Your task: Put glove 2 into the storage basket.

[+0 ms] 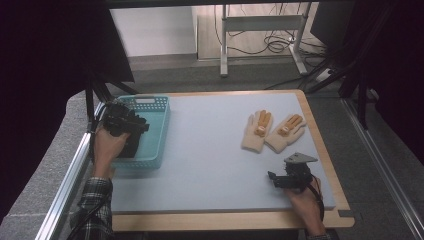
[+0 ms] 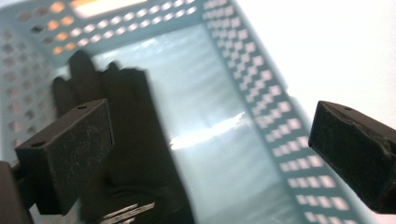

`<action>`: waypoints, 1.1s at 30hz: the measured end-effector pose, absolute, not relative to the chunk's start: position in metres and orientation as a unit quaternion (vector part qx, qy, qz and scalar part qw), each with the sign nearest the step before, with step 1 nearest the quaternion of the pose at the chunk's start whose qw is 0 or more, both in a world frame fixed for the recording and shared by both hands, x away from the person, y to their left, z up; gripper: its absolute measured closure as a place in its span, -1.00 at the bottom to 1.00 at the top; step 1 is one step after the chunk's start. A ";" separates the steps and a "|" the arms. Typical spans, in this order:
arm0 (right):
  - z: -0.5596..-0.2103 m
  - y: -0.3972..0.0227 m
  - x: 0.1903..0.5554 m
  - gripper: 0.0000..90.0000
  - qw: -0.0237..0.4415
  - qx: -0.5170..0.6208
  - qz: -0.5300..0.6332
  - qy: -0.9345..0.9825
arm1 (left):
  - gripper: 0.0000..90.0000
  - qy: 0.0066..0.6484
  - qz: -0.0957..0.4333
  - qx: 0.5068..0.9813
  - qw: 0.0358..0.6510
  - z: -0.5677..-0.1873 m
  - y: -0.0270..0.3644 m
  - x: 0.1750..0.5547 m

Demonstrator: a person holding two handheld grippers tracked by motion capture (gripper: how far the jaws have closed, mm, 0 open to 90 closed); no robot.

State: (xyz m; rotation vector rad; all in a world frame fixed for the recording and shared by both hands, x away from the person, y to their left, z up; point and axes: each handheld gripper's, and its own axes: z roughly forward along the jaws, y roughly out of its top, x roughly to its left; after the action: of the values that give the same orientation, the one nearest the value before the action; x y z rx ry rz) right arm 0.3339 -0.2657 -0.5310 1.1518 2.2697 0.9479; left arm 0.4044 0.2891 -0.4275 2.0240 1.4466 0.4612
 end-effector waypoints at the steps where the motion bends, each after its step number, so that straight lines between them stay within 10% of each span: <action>1: -0.531 -0.266 0.334 -0.65 0.211 0.414 0.341 0.817 | -1.00 0.541 0.175 0.764 0.305 -0.427 0.286 0.403; 33: -0.531 -0.266 0.334 -0.65 0.211 0.416 0.341 0.816 | -0.99 0.377 0.161 0.827 0.384 -0.476 0.149 0.305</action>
State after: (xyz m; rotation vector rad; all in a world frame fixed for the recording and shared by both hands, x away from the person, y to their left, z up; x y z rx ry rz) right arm 0.3339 -0.2657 -0.5314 1.1562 2.2690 0.9480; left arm 0.3049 0.1488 -0.4761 2.1080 0.9616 0.4104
